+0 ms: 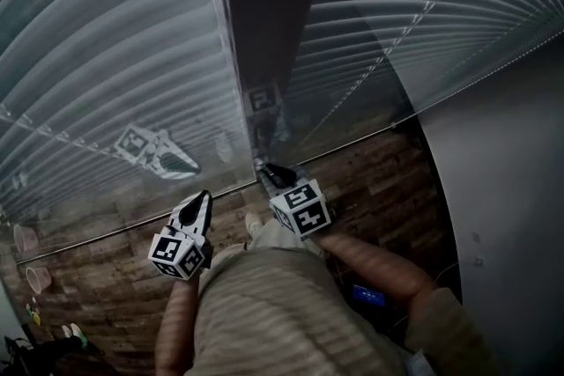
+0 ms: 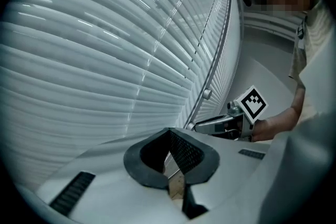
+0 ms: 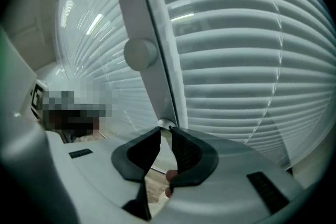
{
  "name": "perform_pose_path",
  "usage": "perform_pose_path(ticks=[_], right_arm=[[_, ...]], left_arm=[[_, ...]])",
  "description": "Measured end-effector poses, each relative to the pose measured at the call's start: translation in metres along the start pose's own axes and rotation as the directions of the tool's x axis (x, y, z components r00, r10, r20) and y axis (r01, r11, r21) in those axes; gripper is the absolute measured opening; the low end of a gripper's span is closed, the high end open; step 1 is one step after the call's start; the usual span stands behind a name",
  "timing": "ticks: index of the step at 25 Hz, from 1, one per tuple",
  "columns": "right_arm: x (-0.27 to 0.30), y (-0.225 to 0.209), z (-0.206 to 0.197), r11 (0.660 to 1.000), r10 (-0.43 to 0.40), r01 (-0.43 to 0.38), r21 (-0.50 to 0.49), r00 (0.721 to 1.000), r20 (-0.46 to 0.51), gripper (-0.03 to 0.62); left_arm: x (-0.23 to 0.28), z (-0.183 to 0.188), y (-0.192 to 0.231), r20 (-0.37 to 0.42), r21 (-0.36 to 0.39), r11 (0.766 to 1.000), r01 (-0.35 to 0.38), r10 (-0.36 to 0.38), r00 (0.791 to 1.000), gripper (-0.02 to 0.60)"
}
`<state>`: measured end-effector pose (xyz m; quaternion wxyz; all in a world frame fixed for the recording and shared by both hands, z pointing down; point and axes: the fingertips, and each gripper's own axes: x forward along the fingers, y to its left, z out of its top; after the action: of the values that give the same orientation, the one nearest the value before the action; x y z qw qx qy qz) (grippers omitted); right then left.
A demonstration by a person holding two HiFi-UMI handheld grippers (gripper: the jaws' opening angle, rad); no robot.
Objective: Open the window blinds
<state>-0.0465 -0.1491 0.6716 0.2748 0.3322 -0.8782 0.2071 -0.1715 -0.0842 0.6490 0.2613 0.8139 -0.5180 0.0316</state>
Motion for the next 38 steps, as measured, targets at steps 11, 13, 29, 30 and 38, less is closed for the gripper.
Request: perform_pose_path(ticks=[11,13,29,30,38], right_arm=[[0.000,0.007,0.002,0.978,0.088,-0.092,0.188,0.996,0.029,0.133],[0.004,0.005,0.003,0.969,0.077,-0.083,0.232,0.997,0.031,0.133],[-0.005,0.019,0.021,0.869,-0.283,0.256,-0.424,0.959,-0.002,0.115],[-0.003,0.021,0.018,0.895,-0.251,0.230,-0.383,0.968,-0.005,0.117],[-0.005,0.019,0.010,0.997,-0.019,0.016,0.080,0.999,0.035,0.141]], left_arm=[[0.004,-0.006,-0.007,-0.020,-0.009,0.999,0.041,-0.042,0.999,0.012],[0.004,-0.002,-0.004,-0.022,-0.013,0.999,0.045,-0.045,0.999,0.012],[0.005,0.003,-0.014,-0.059,-0.021,0.995,0.096,-0.097,0.993,0.012],[0.006,0.000,-0.014,-0.062,-0.020,0.995,0.099,-0.100,0.993,0.012],[0.004,-0.008,-0.013,-0.082,-0.012,0.994,0.111,-0.111,0.990,0.012]])
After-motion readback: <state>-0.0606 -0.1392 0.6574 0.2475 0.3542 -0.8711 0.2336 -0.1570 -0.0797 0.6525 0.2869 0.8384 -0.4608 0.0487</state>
